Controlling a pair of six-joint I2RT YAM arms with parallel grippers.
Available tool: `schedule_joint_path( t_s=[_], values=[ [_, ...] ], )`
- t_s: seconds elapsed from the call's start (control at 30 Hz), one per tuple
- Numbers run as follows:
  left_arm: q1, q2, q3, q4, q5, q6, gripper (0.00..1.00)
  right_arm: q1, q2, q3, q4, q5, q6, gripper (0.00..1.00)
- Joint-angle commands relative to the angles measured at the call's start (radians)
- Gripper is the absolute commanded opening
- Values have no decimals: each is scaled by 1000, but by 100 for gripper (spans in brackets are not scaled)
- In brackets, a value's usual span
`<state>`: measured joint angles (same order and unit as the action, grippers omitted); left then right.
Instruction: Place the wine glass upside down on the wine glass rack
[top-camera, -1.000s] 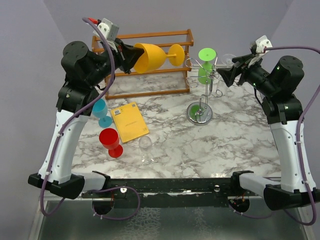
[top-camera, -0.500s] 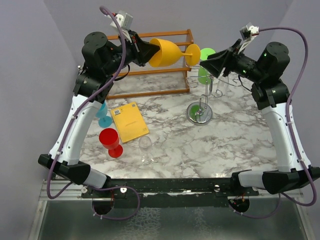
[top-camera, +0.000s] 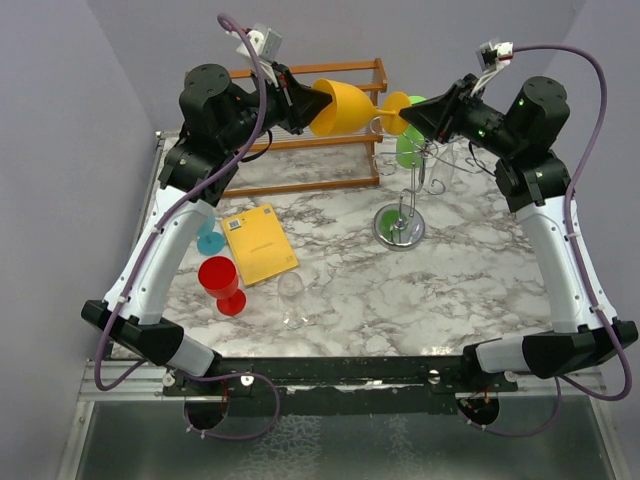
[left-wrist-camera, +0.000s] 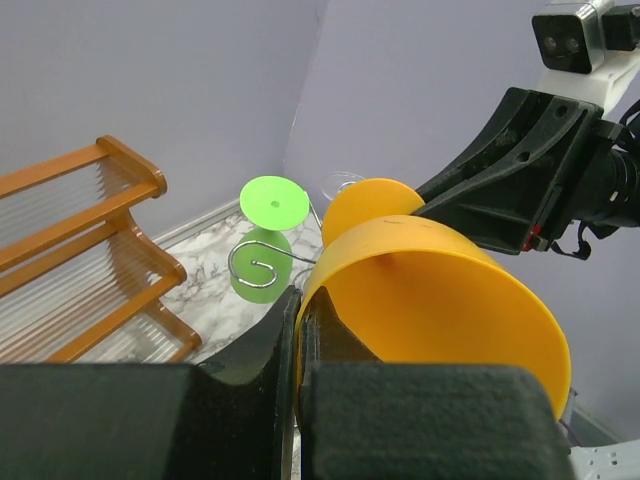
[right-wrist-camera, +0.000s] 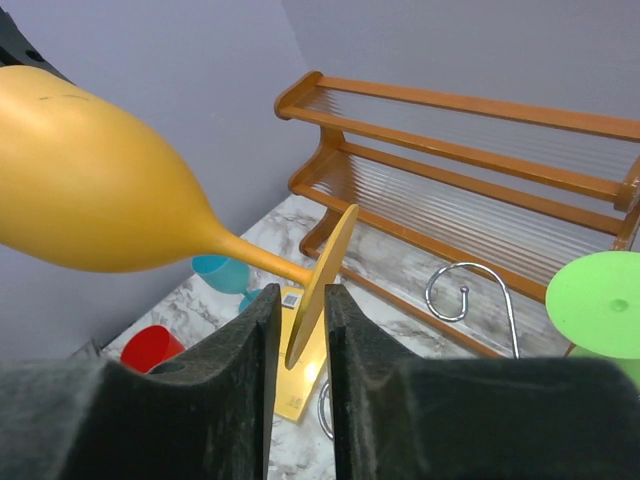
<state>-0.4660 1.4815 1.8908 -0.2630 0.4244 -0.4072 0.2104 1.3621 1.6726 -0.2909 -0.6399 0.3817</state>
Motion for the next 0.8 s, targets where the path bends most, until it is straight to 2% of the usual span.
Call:
schedule_joint_path(
  t_s=[0.0, 0.13, 0.3, 0.43, 0.5, 0.63, 0.77],
  values=[
    [-17, -2, 40, 21, -35, 28, 0, 9, 9, 10, 7, 37, 33, 18],
    [-23, -3, 40, 19, -47, 44, 0, 12, 16, -7, 9, 41, 46, 15],
    [-33, -3, 37, 18, -60, 71, 0, 14, 23, -17, -3, 54, 51, 5],
    [-44, -8, 30, 17, -65, 96, 0, 14, 25, -20, -7, 72, 54, 1],
    [-46, -13, 21, 18, -63, 110, 5, 14, 20, -21, -4, 98, 45, 1],
    [-46, -37, -20, 20, -50, 135, 21, 14, 2, -10, -1, 168, 13, 1],
    [-46, -66, -64, 19, -32, 156, 32, 11, -5, 22, -14, 222, -31, 1]
  ],
)
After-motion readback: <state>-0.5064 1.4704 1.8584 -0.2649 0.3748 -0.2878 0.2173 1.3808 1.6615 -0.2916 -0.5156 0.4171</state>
